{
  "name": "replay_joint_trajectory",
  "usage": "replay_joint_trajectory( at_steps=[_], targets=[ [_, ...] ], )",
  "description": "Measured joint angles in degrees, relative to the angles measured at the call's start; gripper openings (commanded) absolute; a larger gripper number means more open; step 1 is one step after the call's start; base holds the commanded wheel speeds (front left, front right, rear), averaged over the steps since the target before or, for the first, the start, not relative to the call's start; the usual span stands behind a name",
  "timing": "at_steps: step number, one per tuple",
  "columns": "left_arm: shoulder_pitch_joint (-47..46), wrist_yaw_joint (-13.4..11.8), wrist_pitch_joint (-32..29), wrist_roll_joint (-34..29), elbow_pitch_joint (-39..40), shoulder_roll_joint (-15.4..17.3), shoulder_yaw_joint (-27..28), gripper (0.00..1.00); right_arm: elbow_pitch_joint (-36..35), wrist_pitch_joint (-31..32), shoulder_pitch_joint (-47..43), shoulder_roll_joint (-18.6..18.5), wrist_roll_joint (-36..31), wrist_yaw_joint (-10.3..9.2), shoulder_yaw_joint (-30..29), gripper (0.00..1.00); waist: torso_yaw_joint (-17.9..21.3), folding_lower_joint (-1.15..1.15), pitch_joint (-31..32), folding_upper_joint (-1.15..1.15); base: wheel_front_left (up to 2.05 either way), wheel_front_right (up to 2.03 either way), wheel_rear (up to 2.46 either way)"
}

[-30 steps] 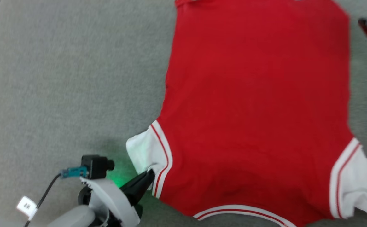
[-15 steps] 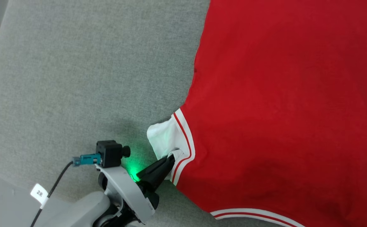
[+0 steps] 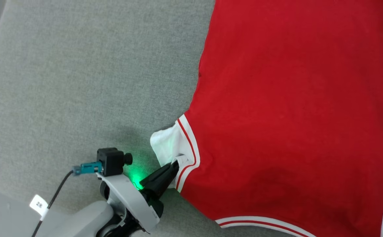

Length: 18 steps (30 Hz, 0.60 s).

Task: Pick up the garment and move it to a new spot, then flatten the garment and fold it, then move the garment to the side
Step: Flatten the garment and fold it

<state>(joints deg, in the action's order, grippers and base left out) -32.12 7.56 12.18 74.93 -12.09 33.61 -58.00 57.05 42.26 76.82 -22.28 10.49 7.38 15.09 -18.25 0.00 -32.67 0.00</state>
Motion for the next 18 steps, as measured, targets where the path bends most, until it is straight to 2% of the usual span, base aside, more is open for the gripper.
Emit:
replay_joint_trajectory(
  at_steps=[5,10,15,18],
  targets=[
    [0.82,-0.07,1.27,-0.19,-1.89,-0.80,1.03,0.00,-0.31,-3.69,-3.62,-0.37,4.34,-0.02,2.18,0.00,0.83,0.00,2.39,0.00,0.00,0.00,0.00],
    [2.18,-1.47,1.94,-0.35,-3.39,-0.63,2.14,0.00,-7.16,-5.31,-11.73,-2.82,13.49,-0.05,7.65,0.00,2.12,0.00,5.94,0.00,0.00,0.00,0.00],
    [4.14,-4.17,2.42,-0.48,-3.68,1.22,3.47,0.00,-19.31,-3.90,-22.47,-9.38,22.34,0.02,12.32,0.00,4.10,0.00,9.51,0.00,0.00,0.00,0.00],
    [5.49,-5.53,2.44,-0.41,-3.14,2.12,3.71,0.00,-26.53,-3.30,-29.82,-13.76,25.91,0.14,12.51,0.00,5.63,0.00,11.43,0.00,0.00,0.00,0.00]
  ],
)
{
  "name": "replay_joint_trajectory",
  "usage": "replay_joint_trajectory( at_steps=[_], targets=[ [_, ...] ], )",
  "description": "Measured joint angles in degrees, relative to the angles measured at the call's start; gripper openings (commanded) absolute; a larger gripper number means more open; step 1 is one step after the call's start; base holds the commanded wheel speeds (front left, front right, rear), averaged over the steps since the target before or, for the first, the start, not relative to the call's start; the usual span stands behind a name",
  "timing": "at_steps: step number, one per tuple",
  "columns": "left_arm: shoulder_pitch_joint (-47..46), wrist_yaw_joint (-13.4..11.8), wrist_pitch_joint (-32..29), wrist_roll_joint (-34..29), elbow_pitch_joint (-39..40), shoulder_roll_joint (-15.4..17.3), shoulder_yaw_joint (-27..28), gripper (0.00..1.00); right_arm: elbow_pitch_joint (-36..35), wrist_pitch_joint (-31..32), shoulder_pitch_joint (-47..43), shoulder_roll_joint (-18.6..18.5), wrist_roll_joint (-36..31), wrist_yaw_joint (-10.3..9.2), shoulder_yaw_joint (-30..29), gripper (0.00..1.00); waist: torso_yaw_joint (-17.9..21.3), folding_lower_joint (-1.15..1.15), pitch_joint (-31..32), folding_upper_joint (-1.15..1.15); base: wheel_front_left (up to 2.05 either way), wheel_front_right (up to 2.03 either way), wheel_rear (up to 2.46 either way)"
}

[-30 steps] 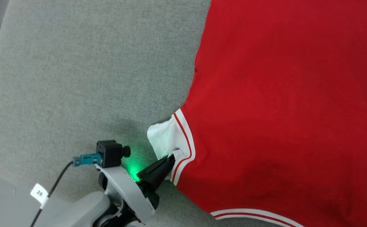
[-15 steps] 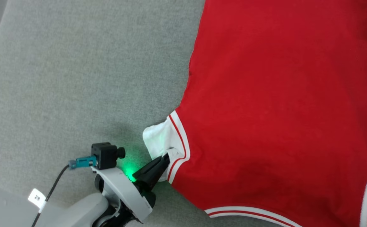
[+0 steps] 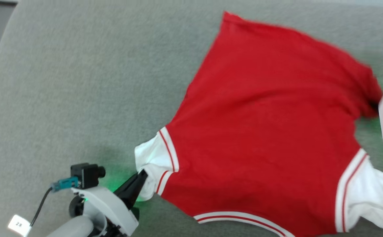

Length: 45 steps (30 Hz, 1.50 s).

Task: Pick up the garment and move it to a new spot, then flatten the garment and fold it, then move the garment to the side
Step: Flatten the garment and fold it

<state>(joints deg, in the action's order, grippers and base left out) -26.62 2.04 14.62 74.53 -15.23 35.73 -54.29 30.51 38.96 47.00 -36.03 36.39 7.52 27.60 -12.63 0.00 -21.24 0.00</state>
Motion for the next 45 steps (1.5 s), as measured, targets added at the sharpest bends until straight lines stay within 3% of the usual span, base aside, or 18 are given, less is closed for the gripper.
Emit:
replay_joint_trajectory(
  at_steps=[4,8,15,22,23,24,29,36,40,45],
  targets=[
    [1.53,-2.04,0.00,0.02,0.71,0.93,0.23,0.00,-8.98,0.60,-11.26,-3.26,2.94,0.00,-2.99,0.00,2.10,0.00,2.32,0.00,0.00,0.00,0.00],
    [2.47,-3.12,0.01,0.10,1.75,1.62,0.65,0.00,-17.48,1.78,-23.82,-3.31,3.32,-0.01,-7.91,0.00,4.36,0.00,4.17,0.00,0.00,0.00,0.00],
    [4.44,-4.38,0.09,0.44,3.16,2.46,1.41,0.00,-29.72,5.81,-42.42,2.61,0.00,-0.05,-14.22,0.00,8.26,0.00,6.48,0.00,0.00,0.00,0.00],
    [4.75,-4.81,0.11,0.10,3.64,2.81,1.75,0.00,-36.45,9.60,-50.46,7.58,-3.92,-0.05,-15.32,0.00,11.47,0.00,7.14,0.00,0.00,0.00,0.00],
    [4.77,-4.81,0.11,0.07,3.68,2.86,1.72,0.00,-36.93,9.12,-50.90,8.06,-4.80,-0.04,-15.99,0.38,11.78,0.00,7.17,0.00,0.00,0.00,0.00],
    [4.77,-4.82,0.09,0.05,3.71,2.89,1.68,0.00,-37.33,8.87,-51.20,8.66,-5.37,0.01,-16.64,1.00,12.04,0.00,7.20,0.00,0.00,0.00,0.00],
    [4.75,-5.08,-0.05,-0.42,3.90,2.79,1.24,0.00,-43.44,9.94,-51.00,9.70,-5.10,0.00,-21.84,1.00,12.12,0.00,7.43,0.00,0.00,0.00,0.00],
    [4.59,-5.04,-0.30,-1.02,4.09,1.80,0.76,0.00,-54.78,16.22,-43.90,7.06,-3.54,0.00,-28.65,1.00,10.08,0.00,7.25,0.00,0.00,0.00,0.00],
    [3.94,-4.48,-0.32,-1.25,3.56,0.67,0.62,0.00,-52.15,15.89,-33.90,4.41,-4.54,0.00,-26.01,1.00,8.64,0.00,6.62,0.00,0.00,0.00,0.00],
    [1.98,-3.47,-0.74,-2.03,2.68,-0.67,0.32,0.00,-39.84,11.77,-19.72,5.57,-5.08,0.00,-17.26,1.00,6.76,0.00,4.96,0.00,0.00,0.00,0.00]
  ],
)
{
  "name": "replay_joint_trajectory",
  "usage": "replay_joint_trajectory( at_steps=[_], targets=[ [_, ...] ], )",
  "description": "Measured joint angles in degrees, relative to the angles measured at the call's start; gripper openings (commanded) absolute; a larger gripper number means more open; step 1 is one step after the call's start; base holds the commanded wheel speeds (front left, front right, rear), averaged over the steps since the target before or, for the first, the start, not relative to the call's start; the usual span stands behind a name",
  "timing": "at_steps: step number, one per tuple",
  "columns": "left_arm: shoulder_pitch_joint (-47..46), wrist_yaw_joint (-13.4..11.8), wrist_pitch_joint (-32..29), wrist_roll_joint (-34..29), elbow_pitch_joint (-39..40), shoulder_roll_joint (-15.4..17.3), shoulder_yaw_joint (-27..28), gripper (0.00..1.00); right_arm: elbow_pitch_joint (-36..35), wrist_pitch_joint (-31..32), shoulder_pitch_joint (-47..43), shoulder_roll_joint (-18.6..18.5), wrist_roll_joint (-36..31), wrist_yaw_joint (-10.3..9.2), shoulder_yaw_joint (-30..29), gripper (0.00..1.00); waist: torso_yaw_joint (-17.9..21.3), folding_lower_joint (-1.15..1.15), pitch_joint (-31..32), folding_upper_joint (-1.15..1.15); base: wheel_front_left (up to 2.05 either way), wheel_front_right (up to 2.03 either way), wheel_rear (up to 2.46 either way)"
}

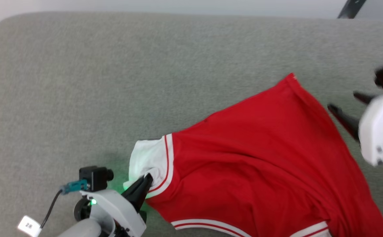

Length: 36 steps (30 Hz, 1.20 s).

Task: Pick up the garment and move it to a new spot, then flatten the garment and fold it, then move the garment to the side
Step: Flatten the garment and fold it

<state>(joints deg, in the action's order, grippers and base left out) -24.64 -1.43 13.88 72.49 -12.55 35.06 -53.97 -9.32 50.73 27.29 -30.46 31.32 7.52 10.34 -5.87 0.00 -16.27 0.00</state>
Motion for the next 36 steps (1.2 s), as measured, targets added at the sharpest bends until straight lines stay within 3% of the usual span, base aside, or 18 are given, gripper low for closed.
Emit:
replay_joint_trajectory(
  at_steps=[10,18,19,20,21,28,36],
  targets=[
    [-4.67,2.38,-0.51,-1.82,-3.05,-3.90,-0.83,0.00,24.39,-5.06,19.78,-3.02,-3.81,0.00,21.74,1.00,-4.89,0.00,-4.28,0.00,0.00,0.00,0.00],
    [-6.43,4.03,0.08,-2.52,-5.25,-6.77,-0.71,0.00,35.26,-9.99,25.99,-3.65,-1.21,0.00,28.89,1.00,-8.02,0.00,-7.27,0.00,0.00,0.00,0.00],
    [-6.59,4.26,0.10,-2.52,-5.52,-7.01,-0.70,0.00,36.02,-10.21,26.40,-3.68,-0.66,0.00,29.51,0.93,-8.25,0.00,-7.53,0.00,0.00,0.00,0.00],
    [-6.64,4.48,0.20,-2.52,-5.78,-7.17,-0.70,0.00,36.68,-10.22,26.89,-3.76,-0.11,0.00,30.38,0.50,-8.43,0.00,-7.73,0.00,0.00,0.00,0.00],
    [-6.70,4.60,0.25,-2.50,-6.05,-7.40,-0.66,0.00,37.11,-10.18,27.37,-3.79,0.43,0.00,31.29,0.00,-8.55,0.00,-7.89,0.00,0.00,0.00,0.00],
    [-6.45,5.67,0.35,-1.79,-7.06,-7.51,0.23,0.00,41.39,-16.68,28.16,-1.98,3.72,0.08,32.41,0.00,-7.77,0.00,-6.69,0.00,0.00,0.00,0.00],
    [-9.59,5.46,-1.41,-1.58,-6.39,-3.56,2.53,0.00,49.75,-29.73,29.54,1.74,4.30,0.02,22.59,0.00,-5.65,0.00,-4.01,0.00,0.00,0.00,0.00]
  ],
)
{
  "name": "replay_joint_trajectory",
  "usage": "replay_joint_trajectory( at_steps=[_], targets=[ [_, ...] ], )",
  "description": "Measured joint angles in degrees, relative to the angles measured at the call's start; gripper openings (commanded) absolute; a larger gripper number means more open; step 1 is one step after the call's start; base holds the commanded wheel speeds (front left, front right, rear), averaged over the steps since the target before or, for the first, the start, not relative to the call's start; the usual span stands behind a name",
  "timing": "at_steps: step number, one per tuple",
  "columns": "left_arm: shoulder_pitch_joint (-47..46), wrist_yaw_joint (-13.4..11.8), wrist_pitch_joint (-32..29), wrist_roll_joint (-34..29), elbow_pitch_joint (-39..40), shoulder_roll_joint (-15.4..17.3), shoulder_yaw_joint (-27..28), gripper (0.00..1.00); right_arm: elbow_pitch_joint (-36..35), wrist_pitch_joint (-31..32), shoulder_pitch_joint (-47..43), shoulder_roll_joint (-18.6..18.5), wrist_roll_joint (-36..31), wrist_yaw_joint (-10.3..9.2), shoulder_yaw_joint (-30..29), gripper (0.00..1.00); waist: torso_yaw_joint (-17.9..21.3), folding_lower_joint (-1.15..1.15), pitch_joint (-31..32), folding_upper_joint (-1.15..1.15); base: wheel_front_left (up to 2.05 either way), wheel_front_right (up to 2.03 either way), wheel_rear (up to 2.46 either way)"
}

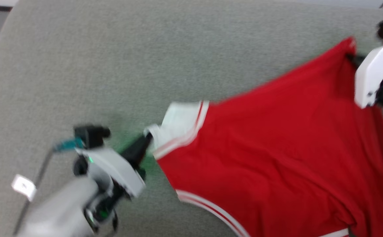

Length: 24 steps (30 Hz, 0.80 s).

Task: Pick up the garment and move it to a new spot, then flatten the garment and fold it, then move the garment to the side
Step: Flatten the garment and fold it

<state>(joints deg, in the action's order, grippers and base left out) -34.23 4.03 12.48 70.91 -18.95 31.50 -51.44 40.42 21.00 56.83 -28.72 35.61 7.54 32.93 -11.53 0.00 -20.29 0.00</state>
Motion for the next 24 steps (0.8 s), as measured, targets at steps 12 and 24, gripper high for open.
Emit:
replay_joint_trajectory(
  at_steps=[12,24],
  targets=[
    [-26.65,0.57,-5.64,-0.71,-10.02,-0.60,7.20,0.00,11.23,-13.97,16.06,6.33,-5.86,0.00,-16.17,0.00,4.32,0.00,-0.75,0.00,0.00,0.00,0.00],
    [-62.34,2.63,0.64,-4.78,-33.51,-5.63,13.81,0.00,24.31,-26.37,40.42,12.52,-14.59,0.08,-29.59,0.00,8.81,0.00,-4.08,0.00,0.00,0.00,0.00]
  ],
)
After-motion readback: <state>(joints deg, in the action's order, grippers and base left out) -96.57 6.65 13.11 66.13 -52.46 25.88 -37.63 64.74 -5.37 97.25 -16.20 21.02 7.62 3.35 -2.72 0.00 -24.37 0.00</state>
